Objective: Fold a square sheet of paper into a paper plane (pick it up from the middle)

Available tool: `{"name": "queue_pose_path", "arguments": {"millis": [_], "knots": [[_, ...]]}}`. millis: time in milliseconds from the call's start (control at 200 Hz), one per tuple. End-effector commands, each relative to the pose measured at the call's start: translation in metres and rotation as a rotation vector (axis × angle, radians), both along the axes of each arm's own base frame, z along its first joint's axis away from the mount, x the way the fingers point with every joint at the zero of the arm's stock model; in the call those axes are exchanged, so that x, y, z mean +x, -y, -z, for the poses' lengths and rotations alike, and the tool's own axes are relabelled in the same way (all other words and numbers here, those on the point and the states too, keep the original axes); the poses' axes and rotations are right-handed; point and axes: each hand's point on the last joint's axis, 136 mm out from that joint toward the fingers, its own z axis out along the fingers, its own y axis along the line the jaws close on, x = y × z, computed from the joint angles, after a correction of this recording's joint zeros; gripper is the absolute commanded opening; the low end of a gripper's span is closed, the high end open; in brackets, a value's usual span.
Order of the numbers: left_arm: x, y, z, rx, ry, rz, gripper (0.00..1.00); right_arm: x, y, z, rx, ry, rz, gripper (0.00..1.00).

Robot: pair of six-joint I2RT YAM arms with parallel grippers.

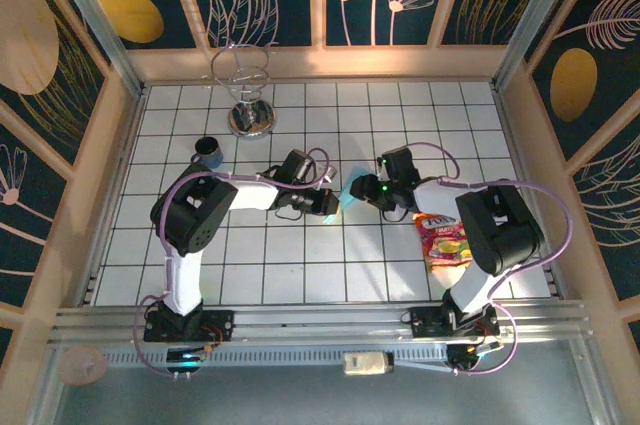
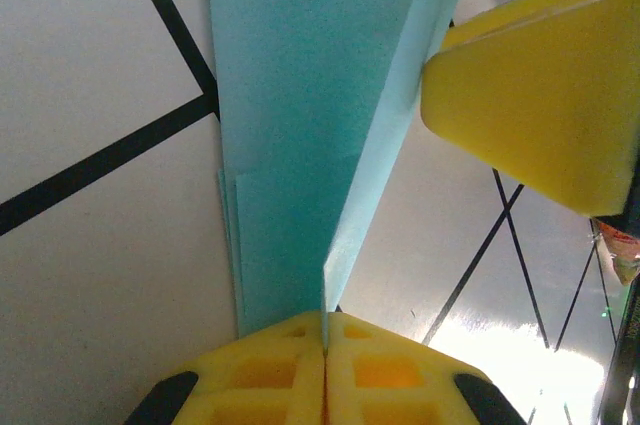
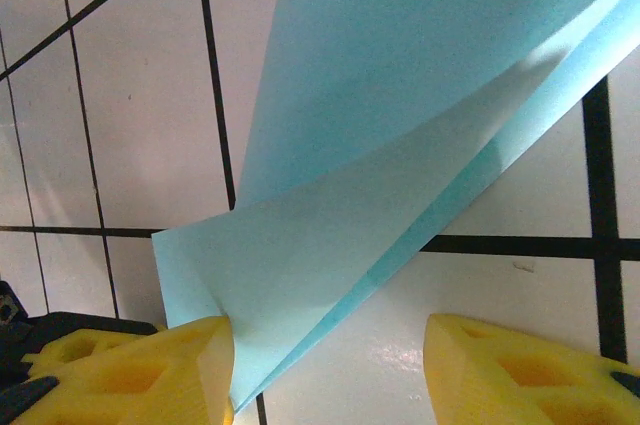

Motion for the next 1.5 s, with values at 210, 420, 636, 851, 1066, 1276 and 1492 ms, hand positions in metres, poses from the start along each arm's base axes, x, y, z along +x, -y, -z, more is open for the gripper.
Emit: {"name": "queue_pose_path", "arguments": {"millis": [210,420,636,851,1066,1276,1492], "knots": [[-0.007,-0.003,0.002,-0.002,-0.037,-0.007,0.14,0.004,0.012,0.044,-0.191,-0.101,0.053,0.53],[-0.005,-0.009,-0.009,0.004,-0.002,-0.033,0.21,0.003,0.014,0.06,-0.282,-0.151,0.06,0.53],[-0.007,-0.02,-0.011,0.031,0.019,-0.061,0.26,0.004,0.013,0.064,-0.293,-0.171,0.068,0.54],[-0.011,-0.026,-0.002,0.066,0.0,-0.067,0.25,0.003,0.012,0.067,-0.287,-0.185,0.074,0.54],[-0.014,-0.03,0.008,0.097,-0.019,-0.066,0.22,0.001,0.014,0.072,-0.299,-0.204,0.077,0.54],[-0.016,-0.037,0.022,0.152,-0.04,-0.08,0.18,-0.004,0.02,0.084,-0.342,-0.242,0.08,0.53],[-0.017,-0.041,0.027,0.174,-0.047,-0.081,0.18,-0.008,0.022,0.096,-0.392,-0.268,0.072,0.53]]}}
